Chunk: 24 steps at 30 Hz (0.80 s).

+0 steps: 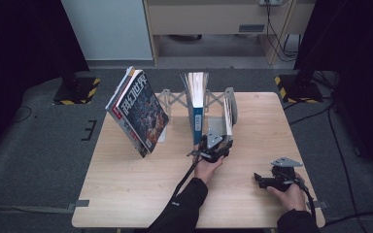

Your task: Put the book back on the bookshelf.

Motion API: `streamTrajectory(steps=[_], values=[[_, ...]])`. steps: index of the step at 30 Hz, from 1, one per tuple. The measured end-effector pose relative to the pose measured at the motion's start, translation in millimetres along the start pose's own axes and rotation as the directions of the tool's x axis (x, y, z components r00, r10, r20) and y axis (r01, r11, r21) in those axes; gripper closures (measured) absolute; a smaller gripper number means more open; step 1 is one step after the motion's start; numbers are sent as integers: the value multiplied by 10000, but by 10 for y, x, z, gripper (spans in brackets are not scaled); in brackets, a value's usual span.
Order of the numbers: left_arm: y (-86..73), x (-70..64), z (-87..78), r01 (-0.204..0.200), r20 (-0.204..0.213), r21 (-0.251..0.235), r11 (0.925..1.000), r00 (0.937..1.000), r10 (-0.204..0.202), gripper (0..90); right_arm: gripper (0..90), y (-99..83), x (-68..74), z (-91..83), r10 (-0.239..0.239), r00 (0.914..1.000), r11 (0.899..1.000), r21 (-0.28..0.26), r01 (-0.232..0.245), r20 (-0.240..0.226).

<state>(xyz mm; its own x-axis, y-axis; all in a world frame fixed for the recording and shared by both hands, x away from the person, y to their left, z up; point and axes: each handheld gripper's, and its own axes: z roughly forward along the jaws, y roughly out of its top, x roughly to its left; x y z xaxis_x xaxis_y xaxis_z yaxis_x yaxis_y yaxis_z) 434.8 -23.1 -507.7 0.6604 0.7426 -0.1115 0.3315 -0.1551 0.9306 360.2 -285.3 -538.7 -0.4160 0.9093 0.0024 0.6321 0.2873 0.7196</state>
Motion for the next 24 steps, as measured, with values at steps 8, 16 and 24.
streamTrajectory(steps=[8,16,24], values=[[35,1,88,-87,-35,70,9999,10000,87,583,82,0,-1,0,-4,10000,10000,1,4,-3],[39,17,13,-187,-172,315,9993,9997,192,537,82,0,0,0,-2,10000,10000,5,2,-5],[54,11,-162,-278,184,725,9970,9995,265,474,81,0,0,0,-4,10000,10000,4,4,-4]])
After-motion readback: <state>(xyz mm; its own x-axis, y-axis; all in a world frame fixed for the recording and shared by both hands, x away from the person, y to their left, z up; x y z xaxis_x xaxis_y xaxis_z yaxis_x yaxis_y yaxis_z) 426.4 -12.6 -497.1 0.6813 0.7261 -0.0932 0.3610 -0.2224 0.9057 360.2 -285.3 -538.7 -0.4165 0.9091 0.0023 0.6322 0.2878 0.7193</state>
